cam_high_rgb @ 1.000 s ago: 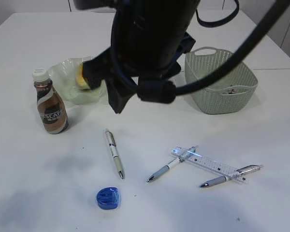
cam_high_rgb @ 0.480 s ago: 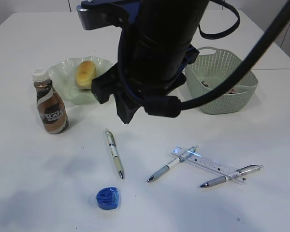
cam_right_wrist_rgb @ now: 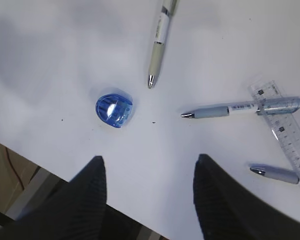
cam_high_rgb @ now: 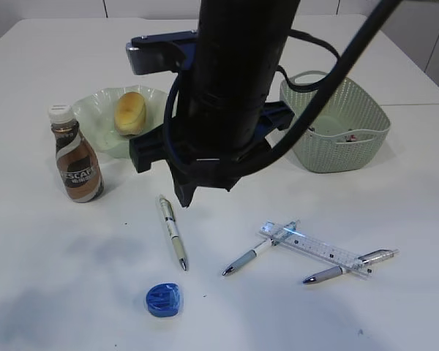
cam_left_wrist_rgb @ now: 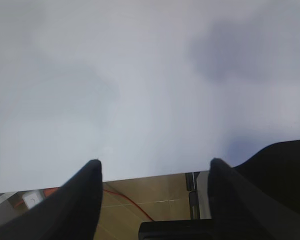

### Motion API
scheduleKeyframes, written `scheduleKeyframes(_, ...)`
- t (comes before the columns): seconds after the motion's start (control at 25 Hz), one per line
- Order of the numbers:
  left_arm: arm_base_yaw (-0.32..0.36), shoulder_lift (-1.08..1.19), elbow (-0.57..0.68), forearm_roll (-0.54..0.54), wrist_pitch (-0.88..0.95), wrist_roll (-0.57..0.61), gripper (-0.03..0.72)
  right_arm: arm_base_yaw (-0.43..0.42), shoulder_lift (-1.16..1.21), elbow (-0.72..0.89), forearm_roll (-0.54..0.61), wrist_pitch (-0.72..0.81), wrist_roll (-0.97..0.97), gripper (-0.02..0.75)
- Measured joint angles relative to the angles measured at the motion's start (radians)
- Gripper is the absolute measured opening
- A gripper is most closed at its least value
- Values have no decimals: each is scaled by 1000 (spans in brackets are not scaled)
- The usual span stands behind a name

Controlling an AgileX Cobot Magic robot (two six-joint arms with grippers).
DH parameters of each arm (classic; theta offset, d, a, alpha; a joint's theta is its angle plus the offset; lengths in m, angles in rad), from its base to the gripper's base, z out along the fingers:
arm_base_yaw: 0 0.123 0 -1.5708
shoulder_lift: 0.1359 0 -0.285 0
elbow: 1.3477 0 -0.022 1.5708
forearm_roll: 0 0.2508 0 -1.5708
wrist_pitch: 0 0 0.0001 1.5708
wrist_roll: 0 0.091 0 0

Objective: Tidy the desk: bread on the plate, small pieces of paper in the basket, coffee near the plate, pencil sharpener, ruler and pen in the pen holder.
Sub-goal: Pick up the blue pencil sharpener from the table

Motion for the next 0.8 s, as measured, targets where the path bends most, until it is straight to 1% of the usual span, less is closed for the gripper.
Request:
scheduleKeyframes(0.28,0,0,0,-4,0,0,466,0,54,0,31,-2,87,440)
scheduleKeyframes(0.52,0,0,0,-6,0,0,466,0,131,0,109,-8,175,440)
scheduleKeyframes(0.8,0,0,0,-10,0,14,466,0,216,0,195,-18,204,440)
